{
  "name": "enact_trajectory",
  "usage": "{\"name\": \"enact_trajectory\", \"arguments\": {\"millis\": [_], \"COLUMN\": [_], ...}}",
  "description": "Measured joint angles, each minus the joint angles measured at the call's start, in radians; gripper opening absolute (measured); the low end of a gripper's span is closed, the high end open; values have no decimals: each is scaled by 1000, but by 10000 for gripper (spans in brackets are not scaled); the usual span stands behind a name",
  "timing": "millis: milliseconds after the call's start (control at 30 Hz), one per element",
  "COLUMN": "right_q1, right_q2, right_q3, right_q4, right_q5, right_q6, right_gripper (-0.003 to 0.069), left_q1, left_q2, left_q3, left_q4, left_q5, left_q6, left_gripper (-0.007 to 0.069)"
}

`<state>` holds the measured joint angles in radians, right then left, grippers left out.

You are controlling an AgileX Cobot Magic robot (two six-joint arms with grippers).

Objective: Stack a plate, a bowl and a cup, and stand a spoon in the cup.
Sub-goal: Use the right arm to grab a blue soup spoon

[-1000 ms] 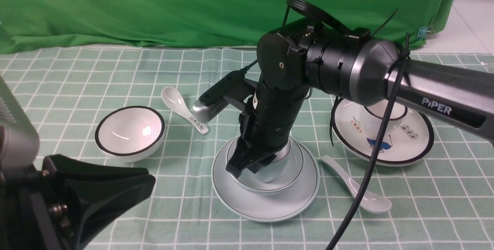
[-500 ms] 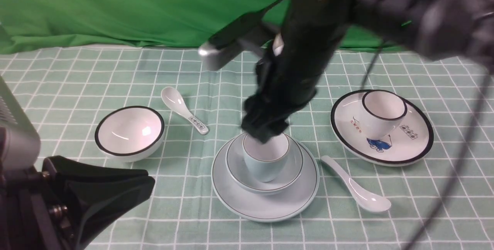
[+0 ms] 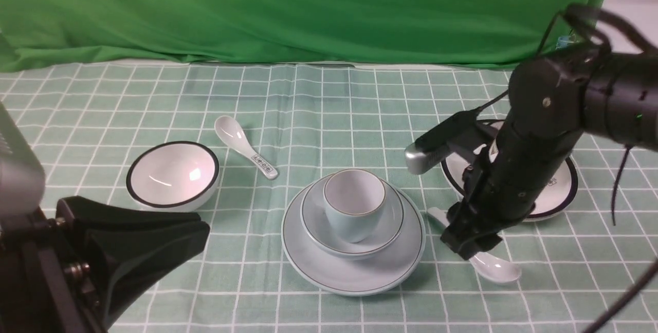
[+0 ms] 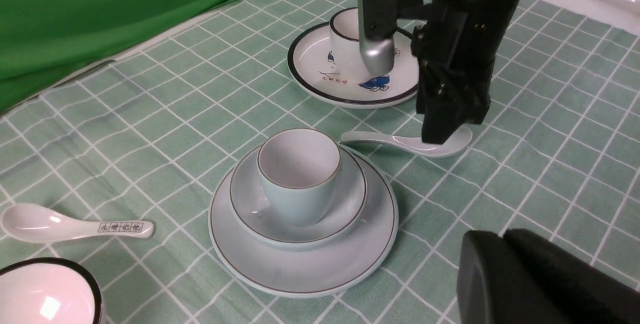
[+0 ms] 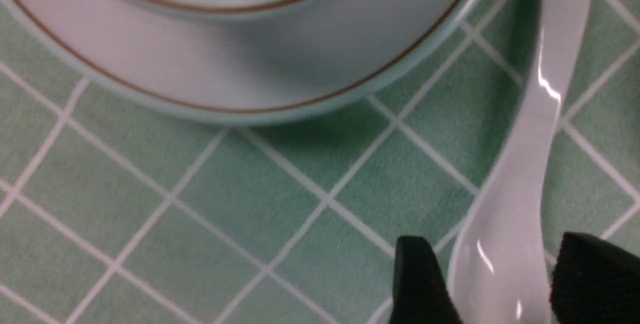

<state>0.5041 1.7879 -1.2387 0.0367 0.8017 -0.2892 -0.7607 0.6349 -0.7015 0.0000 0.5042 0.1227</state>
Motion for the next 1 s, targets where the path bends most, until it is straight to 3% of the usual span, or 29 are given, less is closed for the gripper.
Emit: {"name": "enact_trajectory", "arguments": {"millis": [167,767,900,967,1000], "right_q1": [-23,-52,-53,-53,-53], "right_q2": [80,190,201,199,199], "right_q3": [4,-45,-62,-63,-63], "right_q4": [2,10,10,9,8], "right_q5": [-103,-164,-148,-136,-132], "right_q6": [-39,-47,-50,-50,-50], "right_gripper": [393,391,329,190,180], "left_q1": [0,0,0,0,0], "left_q2": [0,0,0,0,0], "left_q3": [0,0,0,0,0], "left_q4": [-5,-25,-36,-40,-40], "left_q5": [-8,-19,-19,-19,-19], "left_q6": [1,-3,-3,-3,-3], "left_gripper": [10,10,10,10,10]}}
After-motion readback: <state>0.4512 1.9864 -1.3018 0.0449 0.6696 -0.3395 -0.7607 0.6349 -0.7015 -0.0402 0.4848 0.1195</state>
